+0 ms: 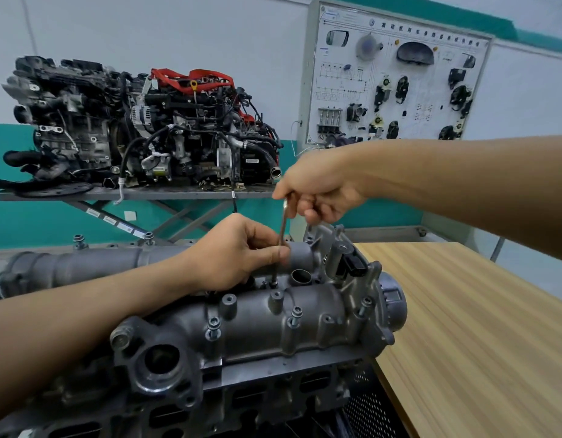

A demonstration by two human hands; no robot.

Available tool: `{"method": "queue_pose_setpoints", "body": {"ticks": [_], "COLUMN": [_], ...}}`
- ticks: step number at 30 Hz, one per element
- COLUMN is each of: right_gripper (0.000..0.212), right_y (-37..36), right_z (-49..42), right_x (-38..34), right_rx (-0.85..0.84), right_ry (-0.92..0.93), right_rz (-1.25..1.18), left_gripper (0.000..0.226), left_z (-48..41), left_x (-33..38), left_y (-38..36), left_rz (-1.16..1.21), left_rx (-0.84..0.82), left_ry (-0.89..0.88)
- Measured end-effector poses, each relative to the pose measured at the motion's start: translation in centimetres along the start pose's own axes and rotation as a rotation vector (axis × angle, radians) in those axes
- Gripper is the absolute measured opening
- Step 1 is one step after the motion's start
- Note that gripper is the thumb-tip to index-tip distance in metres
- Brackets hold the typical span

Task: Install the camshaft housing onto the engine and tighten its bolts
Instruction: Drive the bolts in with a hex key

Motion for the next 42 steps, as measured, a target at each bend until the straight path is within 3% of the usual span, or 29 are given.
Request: {"method": "queue_pose_setpoints", "body": {"ticks": [3,5,9,11,14,16,19,20,22,24,28,31,33,35,38,39,42], "right_gripper": [0.047,0.049,0.063,0.063,0.053,0.046,0.021,0.021,0.023,0.009,0.043,0.044,0.042,0.045,0.058,0.055,0.031], "right_y": [2.3,2.1,1.3,0.7,-0.1,0.4,2.3,2.4,1.9,1.3,-0.4,-0.2,-0.2,-0.5,-1.1,-0.8,-1.1], "right_z": [1.5,3.4,4.5,3.7,1.7,1.5,3.5,4.0,4.7,4.8,4.4,4.7,4.8,4.6,3.4,2.3,-0.2], "right_x": [-1.9,-3.8,-4.4,-3.8,-0.8,-0.5,-3.6,-4.0,-4.2,-4.6,-5.2,-6.2,-6.2,-6.0,-5.8,-5.1,-0.3], "right_rx": [0.123,0.114,0.142,0.18,0.016,-0.065,-0.009,-0.052,-0.132,-0.097,0.037,0.229,0.187,0.119,0.147,0.153,0.045], "right_ry": [0.36,0.611,0.672,0.553,0.203,0.178,0.442,0.501,0.549,0.611,0.739,0.796,0.778,0.78,0.711,0.596,0.098], "right_rz": [0.5,0.724,1.044,0.954,0.382,0.254,0.518,0.569,0.633,0.705,0.799,0.959,1.015,0.999,0.896,0.727,-0.096], "left_gripper": [0.025,0.023,0.019,0.018,0.02,0.02,0.021,0.021,0.021,0.02,0.019,0.019,0.02,0.02,0.02,0.019,0.019], "left_z": [-0.1,-0.1,-0.1,-0.1,0.0,0.0,0.0,0.0,0.1,0.2,0.4,0.5,0.4,0.2,0.4,0.5,0.4], "left_x": [0.4,0.5,0.5,0.3,0.4,0.6,0.4,0.4,0.5,0.6,0.6,0.7,0.7,0.7,0.9,0.9,0.6], "left_y": [0.0,-0.2,-0.4,-0.1,-0.3,-0.4,-0.1,-0.1,-0.2,-0.3,-0.1,0.0,-0.1,-0.4,-0.9,-0.9,-0.7], "left_rz": [-0.026,-0.014,-0.01,-0.014,-0.017,-0.018,-0.023,-0.023,-0.024,-0.016,-0.017,-0.038,-0.042,-0.029,-0.049,-0.06,-0.043], "left_rx": [-0.009,-0.035,-0.043,-0.013,-0.018,-0.024,-0.019,-0.022,-0.031,-0.035,-0.017,-0.016,-0.027,-0.047,-0.097,-0.097,-0.073], "left_ry": [-0.016,-0.027,-0.041,-0.03,-0.028,-0.032,-0.013,-0.008,-0.009,-0.005,0.005,0.003,0.006,0.009,-0.026,-0.035,-0.011]}}
Point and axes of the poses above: each hand's wrist, its own z-axis away from the middle knuckle, its own y-axis out of the back of the hand, x = y × z, the point moved 8 cm from there along -z, towards the middle knuckle, and after that the axes turned 8 degrees about y, right-handed, at the moved point
